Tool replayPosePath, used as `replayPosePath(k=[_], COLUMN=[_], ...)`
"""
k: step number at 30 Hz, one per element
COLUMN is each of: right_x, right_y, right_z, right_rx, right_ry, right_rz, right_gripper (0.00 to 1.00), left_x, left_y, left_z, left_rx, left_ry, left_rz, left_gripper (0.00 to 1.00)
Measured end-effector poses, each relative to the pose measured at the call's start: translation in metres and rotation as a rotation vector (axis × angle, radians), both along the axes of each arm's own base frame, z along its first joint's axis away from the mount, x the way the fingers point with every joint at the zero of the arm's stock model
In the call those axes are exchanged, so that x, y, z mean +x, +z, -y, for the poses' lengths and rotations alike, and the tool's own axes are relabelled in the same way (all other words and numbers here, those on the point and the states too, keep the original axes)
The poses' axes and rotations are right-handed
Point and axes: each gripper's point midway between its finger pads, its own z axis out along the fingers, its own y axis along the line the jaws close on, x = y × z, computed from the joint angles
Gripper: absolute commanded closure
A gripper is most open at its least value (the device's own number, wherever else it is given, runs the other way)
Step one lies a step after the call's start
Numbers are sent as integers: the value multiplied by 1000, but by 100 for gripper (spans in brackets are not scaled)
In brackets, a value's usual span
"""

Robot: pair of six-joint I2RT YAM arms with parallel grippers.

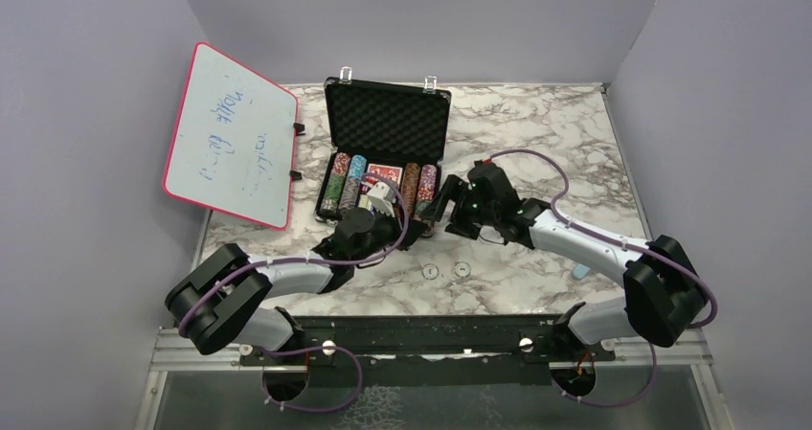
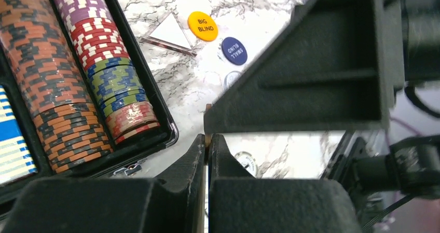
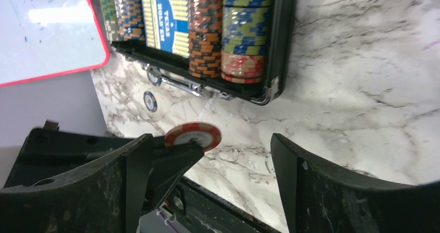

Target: Pack up texas hold em set

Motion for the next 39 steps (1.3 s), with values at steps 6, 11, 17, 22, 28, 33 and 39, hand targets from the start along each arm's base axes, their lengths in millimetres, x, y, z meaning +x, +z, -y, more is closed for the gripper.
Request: replayPosePath(k=[6,11,17,22,28,33,39], right_x=[19,20,9,8,1,3,5], right_y=[7,-10,-35,-50,-71,-70,-69], right_z=[27,53,66,80,102,102,108], right_rx=[-5,-19,-53,-51,-63,-56,-65], right_ry=[-92,-157,-175,-218,-266,-256,-255], right_rz=[21,-7,-60,-94,-147,-141,-128], right_gripper=[15,16,17,20,21,22,21], left_x=[-5,-13,-7,0,3,14,30], left_y=[-1,11,26,5,-35,-41,-37], left_z=[-6,-5,2,0,-20,-16,-7], left_rx=[192,361,585,730,830,852,861], left_ry=[-122,-304,-532,-682,-798,-826,-826], left_rz=[194,436,658,667,566,541,554], left_gripper=[100,100,100,100,100,99,99])
